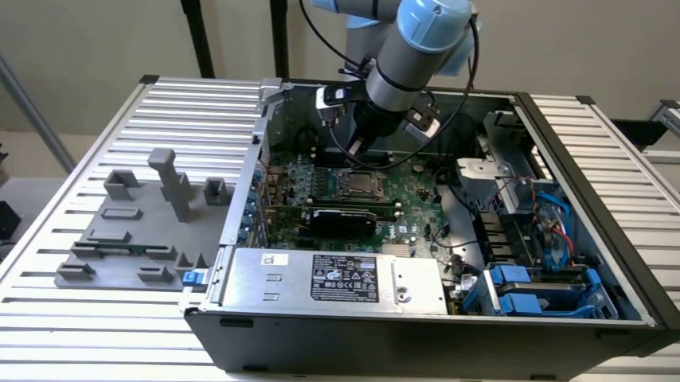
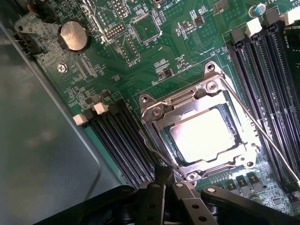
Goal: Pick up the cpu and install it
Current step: 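Install the first cpu locking lever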
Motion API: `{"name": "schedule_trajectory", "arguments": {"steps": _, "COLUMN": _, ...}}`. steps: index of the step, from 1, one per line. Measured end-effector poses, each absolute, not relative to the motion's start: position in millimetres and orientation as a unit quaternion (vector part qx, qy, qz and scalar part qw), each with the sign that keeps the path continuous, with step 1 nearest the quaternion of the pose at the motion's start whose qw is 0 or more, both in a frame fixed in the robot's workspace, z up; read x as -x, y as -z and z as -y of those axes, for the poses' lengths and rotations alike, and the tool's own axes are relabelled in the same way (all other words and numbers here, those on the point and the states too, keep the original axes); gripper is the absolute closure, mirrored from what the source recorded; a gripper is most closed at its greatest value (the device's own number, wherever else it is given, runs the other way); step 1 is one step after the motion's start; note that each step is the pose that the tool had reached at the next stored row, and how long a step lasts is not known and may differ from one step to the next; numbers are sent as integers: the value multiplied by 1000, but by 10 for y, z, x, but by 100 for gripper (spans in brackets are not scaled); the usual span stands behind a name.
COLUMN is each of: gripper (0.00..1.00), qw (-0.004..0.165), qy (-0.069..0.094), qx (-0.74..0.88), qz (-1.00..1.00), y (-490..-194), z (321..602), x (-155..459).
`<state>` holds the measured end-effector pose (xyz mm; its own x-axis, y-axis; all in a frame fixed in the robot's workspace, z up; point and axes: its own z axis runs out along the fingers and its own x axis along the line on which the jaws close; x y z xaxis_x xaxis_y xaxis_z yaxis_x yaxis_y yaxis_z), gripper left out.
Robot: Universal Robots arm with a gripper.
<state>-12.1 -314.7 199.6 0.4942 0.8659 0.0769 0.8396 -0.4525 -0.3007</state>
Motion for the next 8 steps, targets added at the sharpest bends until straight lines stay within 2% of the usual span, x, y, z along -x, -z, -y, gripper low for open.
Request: {"name": "schedule_trajectory", "arguments": {"steps": 8, "gripper": 89, "qw": 150, "qy": -44, "qx": 851, "qz": 501, "y": -1995, "z": 3147, "x": 85}}
